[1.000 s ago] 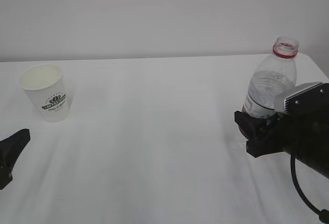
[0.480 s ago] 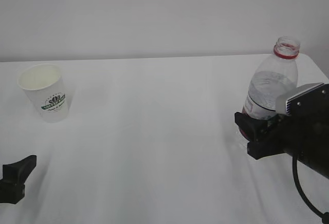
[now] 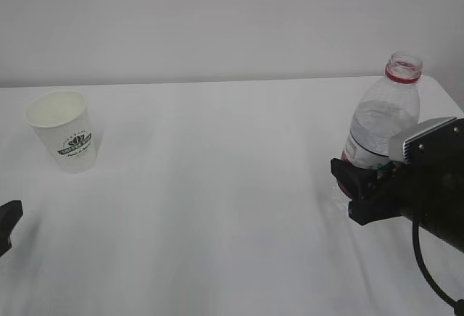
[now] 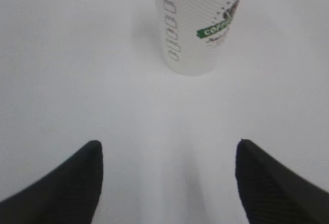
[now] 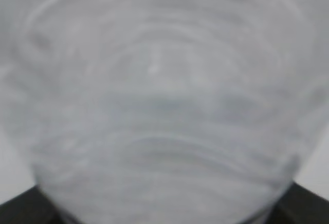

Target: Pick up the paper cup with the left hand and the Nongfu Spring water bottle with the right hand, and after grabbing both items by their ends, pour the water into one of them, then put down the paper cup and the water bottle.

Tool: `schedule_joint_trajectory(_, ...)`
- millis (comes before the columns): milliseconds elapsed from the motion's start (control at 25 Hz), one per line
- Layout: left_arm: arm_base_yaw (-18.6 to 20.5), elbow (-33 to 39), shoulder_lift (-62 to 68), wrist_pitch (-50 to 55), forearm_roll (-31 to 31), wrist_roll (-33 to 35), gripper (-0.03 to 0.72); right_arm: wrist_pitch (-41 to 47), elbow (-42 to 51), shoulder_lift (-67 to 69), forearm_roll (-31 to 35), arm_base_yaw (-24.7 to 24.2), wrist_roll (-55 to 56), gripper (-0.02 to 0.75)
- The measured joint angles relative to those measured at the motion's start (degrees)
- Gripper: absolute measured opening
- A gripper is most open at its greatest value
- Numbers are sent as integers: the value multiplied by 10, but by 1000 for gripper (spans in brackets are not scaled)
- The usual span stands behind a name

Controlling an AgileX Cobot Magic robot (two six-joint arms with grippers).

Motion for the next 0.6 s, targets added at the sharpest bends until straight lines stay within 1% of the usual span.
schedule_joint_trajectory(120, 45, -16, 0, -1, 58, -12, 577, 0, 0, 0, 0, 0, 0, 499)
schedule_joint_trajectory(240, 75, -30, 1, -1, 110, -23, 577, 0, 0, 0, 0, 0, 0, 499)
schedule_joint_trajectory(400, 109, -57, 36, -1, 162, -31, 577, 0, 0, 0, 0, 0, -1, 499)
schedule_joint_trajectory(480, 122, -72, 65, -1, 186, -39, 577, 0, 0, 0, 0, 0, -3, 499)
schedule_joint_trajectory(600, 135, -101, 107, -1, 239, -55, 577, 0, 0, 0, 0, 0, -3, 499)
